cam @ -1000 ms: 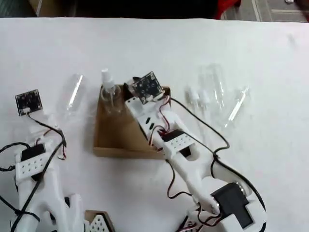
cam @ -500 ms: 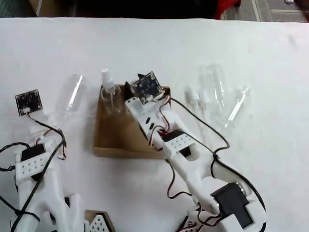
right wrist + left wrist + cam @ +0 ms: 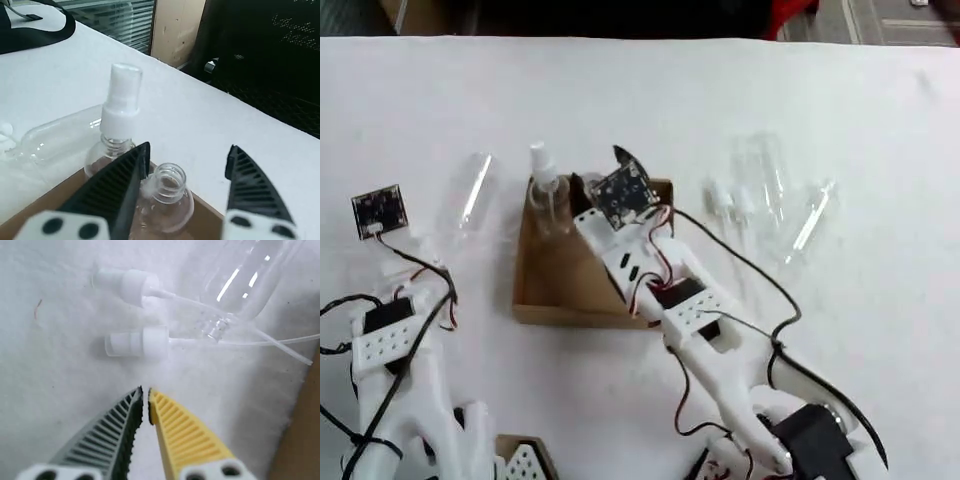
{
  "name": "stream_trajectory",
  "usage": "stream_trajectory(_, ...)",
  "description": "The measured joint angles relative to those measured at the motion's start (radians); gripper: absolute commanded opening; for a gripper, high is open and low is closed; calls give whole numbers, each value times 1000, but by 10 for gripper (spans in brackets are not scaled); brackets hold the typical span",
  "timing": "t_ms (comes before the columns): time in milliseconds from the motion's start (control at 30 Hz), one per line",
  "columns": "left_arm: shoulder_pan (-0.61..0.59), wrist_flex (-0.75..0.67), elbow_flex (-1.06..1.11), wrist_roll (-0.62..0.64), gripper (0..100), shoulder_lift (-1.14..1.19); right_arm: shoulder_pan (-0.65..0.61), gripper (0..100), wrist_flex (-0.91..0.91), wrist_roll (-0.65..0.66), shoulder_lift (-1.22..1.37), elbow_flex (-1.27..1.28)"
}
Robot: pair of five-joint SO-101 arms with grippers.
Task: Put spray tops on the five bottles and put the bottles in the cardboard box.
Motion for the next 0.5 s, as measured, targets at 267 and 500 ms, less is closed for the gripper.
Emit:
stream_trajectory(267, 0, 0, 0, 0, 24, 0, 75, 2, 146, -34, -265, 0)
stream_trajectory(500, 0, 0, 0, 0, 24, 0, 163, 15, 523, -95, -554, 0)
